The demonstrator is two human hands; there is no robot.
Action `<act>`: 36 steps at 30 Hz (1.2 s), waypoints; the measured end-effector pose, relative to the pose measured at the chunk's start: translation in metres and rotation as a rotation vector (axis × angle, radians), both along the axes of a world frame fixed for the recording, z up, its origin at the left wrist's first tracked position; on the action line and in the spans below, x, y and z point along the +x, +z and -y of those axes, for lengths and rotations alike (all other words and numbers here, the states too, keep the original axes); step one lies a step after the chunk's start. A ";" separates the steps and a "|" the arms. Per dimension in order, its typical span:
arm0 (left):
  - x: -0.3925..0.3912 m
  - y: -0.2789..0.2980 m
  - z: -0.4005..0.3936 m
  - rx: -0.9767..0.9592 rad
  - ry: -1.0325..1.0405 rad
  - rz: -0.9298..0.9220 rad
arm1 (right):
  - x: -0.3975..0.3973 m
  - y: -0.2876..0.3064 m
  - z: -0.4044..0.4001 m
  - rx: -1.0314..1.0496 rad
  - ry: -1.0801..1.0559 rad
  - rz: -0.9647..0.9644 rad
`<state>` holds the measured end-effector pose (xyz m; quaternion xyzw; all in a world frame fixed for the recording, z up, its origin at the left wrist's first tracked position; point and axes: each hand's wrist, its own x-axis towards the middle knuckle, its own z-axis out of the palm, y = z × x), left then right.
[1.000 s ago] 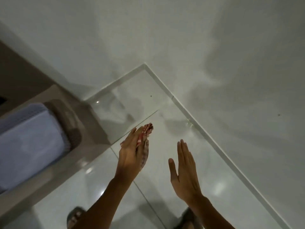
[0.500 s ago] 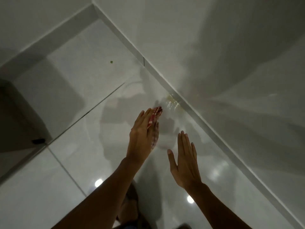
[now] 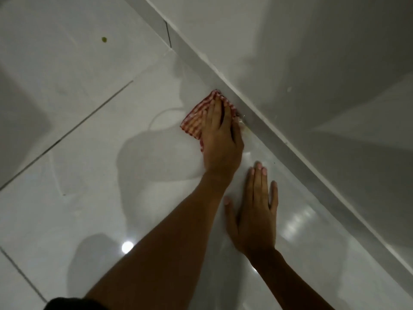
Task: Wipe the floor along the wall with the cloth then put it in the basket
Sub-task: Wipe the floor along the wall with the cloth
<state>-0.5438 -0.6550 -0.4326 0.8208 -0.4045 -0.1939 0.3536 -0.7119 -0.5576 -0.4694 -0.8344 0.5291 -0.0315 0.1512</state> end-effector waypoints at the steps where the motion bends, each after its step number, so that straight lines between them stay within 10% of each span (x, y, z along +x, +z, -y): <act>1: -0.001 -0.004 -0.003 0.010 -0.012 0.053 | 0.000 -0.001 0.000 -0.010 -0.001 0.007; 9: 0.046 -0.021 -0.044 -0.005 -0.698 0.441 | 0.001 0.004 -0.001 -0.001 -0.046 0.055; 21: -0.032 -0.001 -0.006 0.201 -0.009 0.328 | -0.008 -0.004 -0.001 -0.043 0.019 0.035; 36: 0.066 -0.018 -0.048 -0.050 -0.955 0.539 | -0.010 0.005 -0.003 -0.055 -0.107 -0.005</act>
